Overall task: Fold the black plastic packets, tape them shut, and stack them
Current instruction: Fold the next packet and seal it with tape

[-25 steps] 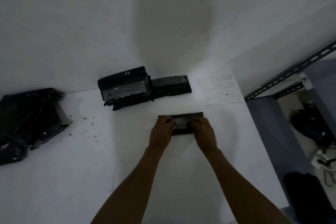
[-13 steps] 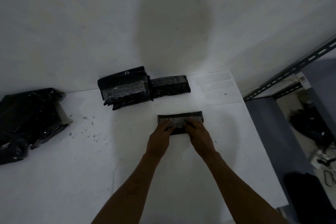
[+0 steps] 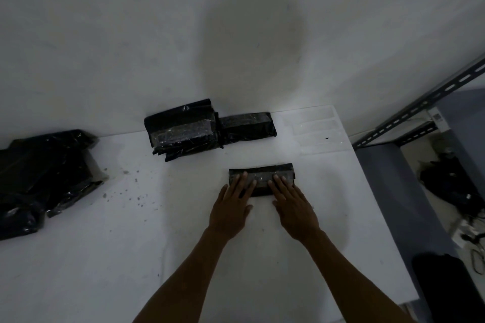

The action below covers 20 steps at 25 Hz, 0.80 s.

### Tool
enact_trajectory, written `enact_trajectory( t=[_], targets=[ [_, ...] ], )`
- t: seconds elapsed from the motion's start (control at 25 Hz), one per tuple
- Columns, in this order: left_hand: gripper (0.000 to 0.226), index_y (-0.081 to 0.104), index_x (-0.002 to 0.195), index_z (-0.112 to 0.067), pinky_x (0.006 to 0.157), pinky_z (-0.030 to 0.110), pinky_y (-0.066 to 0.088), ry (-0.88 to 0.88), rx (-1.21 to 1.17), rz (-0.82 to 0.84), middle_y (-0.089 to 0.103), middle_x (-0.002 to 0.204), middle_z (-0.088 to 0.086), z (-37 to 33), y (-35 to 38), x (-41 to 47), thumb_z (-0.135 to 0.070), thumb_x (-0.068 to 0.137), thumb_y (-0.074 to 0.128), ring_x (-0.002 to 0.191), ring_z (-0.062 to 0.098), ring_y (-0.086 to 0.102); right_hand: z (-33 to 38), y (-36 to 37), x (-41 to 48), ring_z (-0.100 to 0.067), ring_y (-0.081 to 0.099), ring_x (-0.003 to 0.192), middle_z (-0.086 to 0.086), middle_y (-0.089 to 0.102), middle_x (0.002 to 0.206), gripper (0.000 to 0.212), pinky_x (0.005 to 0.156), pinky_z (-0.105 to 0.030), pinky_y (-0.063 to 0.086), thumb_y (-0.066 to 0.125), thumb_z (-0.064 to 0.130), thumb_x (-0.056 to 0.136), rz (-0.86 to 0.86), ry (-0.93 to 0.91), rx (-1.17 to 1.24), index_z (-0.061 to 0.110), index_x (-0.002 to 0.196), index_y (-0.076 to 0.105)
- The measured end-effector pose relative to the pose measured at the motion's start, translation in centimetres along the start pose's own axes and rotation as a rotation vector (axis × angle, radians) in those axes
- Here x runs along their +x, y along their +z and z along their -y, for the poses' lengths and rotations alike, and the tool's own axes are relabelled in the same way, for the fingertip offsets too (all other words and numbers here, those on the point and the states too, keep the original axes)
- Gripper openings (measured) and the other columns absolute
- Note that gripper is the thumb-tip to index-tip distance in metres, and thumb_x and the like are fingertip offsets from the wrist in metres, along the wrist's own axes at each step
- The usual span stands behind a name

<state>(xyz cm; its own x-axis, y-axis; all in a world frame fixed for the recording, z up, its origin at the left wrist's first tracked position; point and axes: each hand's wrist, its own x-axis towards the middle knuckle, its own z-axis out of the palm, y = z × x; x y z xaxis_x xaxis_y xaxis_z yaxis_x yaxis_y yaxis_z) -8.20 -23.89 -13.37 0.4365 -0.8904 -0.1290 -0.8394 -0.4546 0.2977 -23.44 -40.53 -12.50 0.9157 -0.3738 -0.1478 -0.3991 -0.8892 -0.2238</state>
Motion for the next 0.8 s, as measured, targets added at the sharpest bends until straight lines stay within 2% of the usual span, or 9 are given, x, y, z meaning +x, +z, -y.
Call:
enact_trajectory(
  t=[0.12, 0.24, 0.4, 0.48, 0.64, 0.72, 0.8],
  targets=[
    [0.072, -0.009, 0.156, -0.030, 0.122, 0.046, 0.012, 0.010, 0.024, 0.037, -0.017, 0.163, 0.003, 0.7, -0.7, -0.1, -0.046, 0.101, 0.035, 0.151, 0.023, -0.010, -0.5, -0.8, -0.4, -0.016, -0.005, 0.151, 0.001, -0.004, 0.163, 0.057, 0.123, -0.043, 0.012, 0.023, 0.040, 0.105, 0.046, 0.028, -0.055, 0.023, 0.156, 0.004],
    [0.075, -0.009, 0.156, -0.026, 0.122, 0.043, 0.006, -0.043, -0.031, 0.003, -0.013, 0.164, 0.006, -0.3, -0.9, 0.2, -0.055, 0.100, 0.031, 0.151, 0.023, -0.010, 1.2, -1.1, 0.7, -0.019, 0.001, 0.152, -0.004, 0.005, 0.163, 0.056, 0.123, -0.045, 0.010, 0.021, 0.042, 0.104, -0.020, 0.069, -0.048, 0.020, 0.156, 0.015],
    [0.071, -0.009, 0.156, -0.027, 0.122, 0.045, 0.013, -0.050, 0.016, 0.040, -0.009, 0.164, 0.006, -0.3, -0.4, 0.1, -0.054, 0.099, 0.024, 0.152, 0.024, -0.005, 2.6, -0.6, 1.3, -0.024, 0.013, 0.151, -0.006, 0.017, 0.162, 0.055, 0.119, -0.050, 0.025, 0.022, 0.038, 0.103, 0.007, -0.029, -0.042, 0.019, 0.155, 0.023],
    [0.068, -0.004, 0.157, -0.029, 0.122, 0.046, 0.013, -0.048, 0.041, 0.064, -0.009, 0.164, 0.004, 0.4, -0.6, 0.1, -0.054, 0.098, 0.021, 0.152, 0.022, -0.003, 2.1, -0.5, 1.2, -0.023, 0.011, 0.151, -0.003, 0.013, 0.163, 0.056, 0.120, -0.048, 0.023, 0.020, 0.040, 0.103, 0.028, -0.003, -0.028, 0.023, 0.156, 0.018],
    [0.067, -0.006, 0.156, -0.033, 0.122, 0.046, 0.008, -0.031, 0.038, 0.080, -0.017, 0.163, -0.001, 0.6, -1.0, 0.2, -0.053, 0.100, 0.025, 0.151, 0.017, -0.010, 1.2, -0.6, 0.5, -0.019, -0.006, 0.151, 0.000, -0.005, 0.164, 0.059, 0.123, -0.041, 0.013, 0.021, 0.044, 0.103, 0.072, 0.078, 0.043, 0.029, 0.157, 0.002],
    [0.066, -0.007, 0.155, -0.034, 0.122, 0.046, 0.009, -0.038, 0.025, 0.081, -0.018, 0.162, 0.000, 0.6, -0.9, 0.3, -0.053, 0.101, 0.026, 0.151, 0.018, -0.010, 1.3, -0.6, 0.4, -0.020, -0.006, 0.151, 0.000, -0.007, 0.163, 0.060, 0.123, -0.042, 0.015, 0.029, 0.041, 0.104, 0.056, 0.084, 0.079, 0.029, 0.155, 0.001],
    [0.065, -0.006, 0.155, -0.034, 0.122, 0.047, 0.011, -0.048, 0.004, 0.069, -0.016, 0.163, 0.003, 0.4, -1.0, 0.4, -0.054, 0.100, 0.022, 0.151, 0.021, -0.008, 1.9, -0.9, 0.7, -0.024, 0.002, 0.151, -0.003, 0.000, 0.163, 0.058, 0.121, -0.045, 0.021, 0.028, 0.044, 0.103, 0.029, 0.094, 0.113, 0.027, 0.155, 0.010]
  ],
)
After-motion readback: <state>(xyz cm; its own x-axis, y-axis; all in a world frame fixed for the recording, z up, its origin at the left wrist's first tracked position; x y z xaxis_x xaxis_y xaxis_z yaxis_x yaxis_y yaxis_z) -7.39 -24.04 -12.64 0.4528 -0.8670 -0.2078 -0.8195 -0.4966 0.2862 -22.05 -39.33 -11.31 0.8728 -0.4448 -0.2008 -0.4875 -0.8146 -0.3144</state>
